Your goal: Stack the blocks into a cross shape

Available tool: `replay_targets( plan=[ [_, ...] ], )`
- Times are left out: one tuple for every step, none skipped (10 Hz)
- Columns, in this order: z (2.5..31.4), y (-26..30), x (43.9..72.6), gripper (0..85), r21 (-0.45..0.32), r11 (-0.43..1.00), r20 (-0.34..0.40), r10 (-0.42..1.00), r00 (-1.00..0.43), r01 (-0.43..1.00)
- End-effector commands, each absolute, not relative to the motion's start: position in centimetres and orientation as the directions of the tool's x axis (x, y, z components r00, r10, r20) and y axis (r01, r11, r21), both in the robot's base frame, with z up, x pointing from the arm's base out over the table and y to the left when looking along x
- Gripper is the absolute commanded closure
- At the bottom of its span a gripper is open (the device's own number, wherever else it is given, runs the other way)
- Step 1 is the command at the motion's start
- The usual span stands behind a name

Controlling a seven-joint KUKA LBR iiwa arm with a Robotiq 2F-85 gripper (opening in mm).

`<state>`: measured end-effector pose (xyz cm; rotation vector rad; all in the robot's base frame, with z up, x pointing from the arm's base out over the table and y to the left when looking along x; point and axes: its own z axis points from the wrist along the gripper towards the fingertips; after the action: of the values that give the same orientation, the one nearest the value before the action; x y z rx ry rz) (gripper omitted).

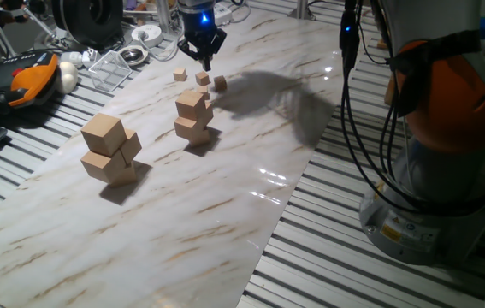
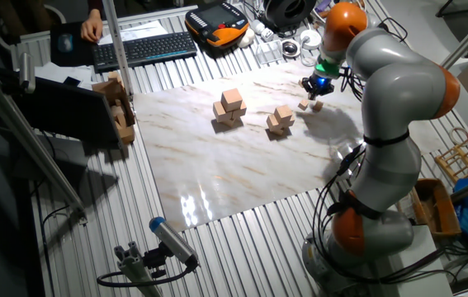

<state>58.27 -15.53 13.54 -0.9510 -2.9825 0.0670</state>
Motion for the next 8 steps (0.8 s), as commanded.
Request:
replay_targets(
  plan=[
    [13.5, -15.5, 58.3, 85.0, -0.044, 0.808, -0.002, 0.588, -0.809, 0.588],
    [13.5, -15.5, 58.3, 85.0, -0.047, 0.798, -0.001, 0.602, -0.799, 0.601],
    [13.2, -15.6, 58.4, 85.0, -0.048, 0.794, -0.005, 0.607, -0.795, 0.606],
    [12.2, -15.8, 58.7, 85.0, -0.038, 0.79, -0.018, 0.612, -0.79, 0.612],
    [11.0, -15.8, 59.0, 85.0, -0.031, 0.784, -0.035, 0.619, -0.785, 0.62],
    [10.0, -15.8, 59.5, 85.0, -0.027, 0.78, -0.038, 0.625, -0.78, 0.626],
    [9.5, -16.1, 60.0, 85.0, -0.014, 0.778, -0.02, 0.628, -0.778, 0.628],
    [9.4, -16.3, 60.3, 85.0, -0.011, 0.778, -0.011, 0.628, -0.778, 0.628]
  ],
)
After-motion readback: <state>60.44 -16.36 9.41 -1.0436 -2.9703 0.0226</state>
